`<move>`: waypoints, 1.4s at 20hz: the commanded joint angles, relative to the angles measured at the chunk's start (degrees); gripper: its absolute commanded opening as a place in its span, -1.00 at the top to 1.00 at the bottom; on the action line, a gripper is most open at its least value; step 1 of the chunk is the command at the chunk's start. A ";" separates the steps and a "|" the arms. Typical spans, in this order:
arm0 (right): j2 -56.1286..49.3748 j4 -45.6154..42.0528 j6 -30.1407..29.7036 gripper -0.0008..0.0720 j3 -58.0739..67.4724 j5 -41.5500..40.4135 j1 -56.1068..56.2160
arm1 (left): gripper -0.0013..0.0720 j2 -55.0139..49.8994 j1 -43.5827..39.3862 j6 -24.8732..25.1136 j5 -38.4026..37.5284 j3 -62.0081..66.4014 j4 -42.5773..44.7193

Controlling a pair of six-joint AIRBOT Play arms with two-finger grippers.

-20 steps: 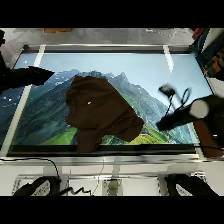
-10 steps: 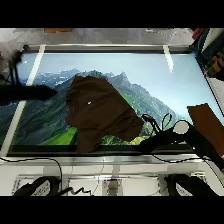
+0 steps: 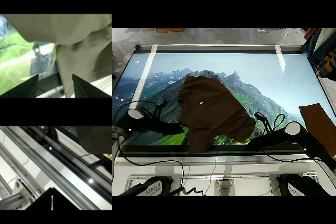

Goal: Fold the clothes and pants, and hang the long-sleeved shirts on hangers.

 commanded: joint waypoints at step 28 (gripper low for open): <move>-0.07 -11.78 17.64 0.94 -0.07 -23.04 -0.09 | 0.93 20.13 -6.97 10.01 9.94 34.51 -16.48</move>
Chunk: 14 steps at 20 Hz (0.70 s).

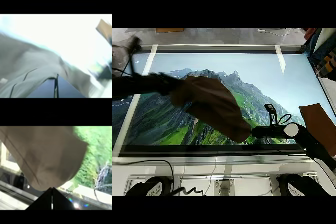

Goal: Fold the clothes and pants, and hang the long-sleeved shirts on hangers.

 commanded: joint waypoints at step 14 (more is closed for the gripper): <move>-0.24 10.36 1.27 0.94 -0.20 2.47 1.99 | 0.92 14.71 4.63 -23.65 7.54 1.51 45.03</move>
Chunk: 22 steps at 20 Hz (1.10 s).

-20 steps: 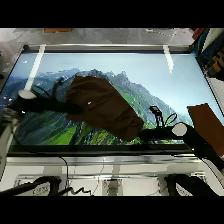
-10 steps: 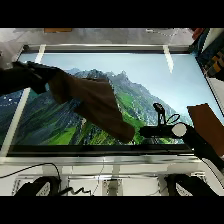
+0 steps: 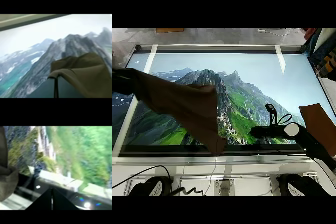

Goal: Fold the clothes and pants, and hang the long-sleeved shirts on hangers.

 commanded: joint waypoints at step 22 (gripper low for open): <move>-26.93 -11.13 -37.73 -0.29 23.45 -8.22 43.54 | 0.92 -0.85 0.76 -4.42 -0.33 -5.51 5.73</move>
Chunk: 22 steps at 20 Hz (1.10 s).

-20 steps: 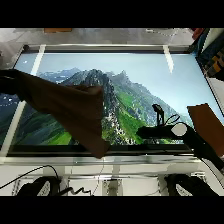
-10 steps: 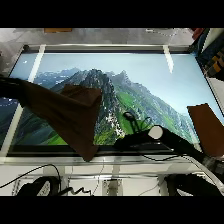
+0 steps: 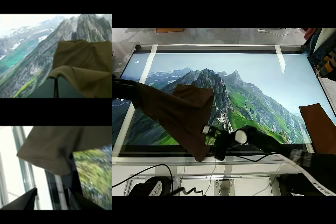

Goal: Fold the clothes and pants, and hang the long-sleeved shirts on hangers.

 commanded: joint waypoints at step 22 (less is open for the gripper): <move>-1.79 -9.99 2.58 0.94 1.25 -9.53 5.09 | 0.92 -0.04 0.07 0.00 0.04 -0.02 0.02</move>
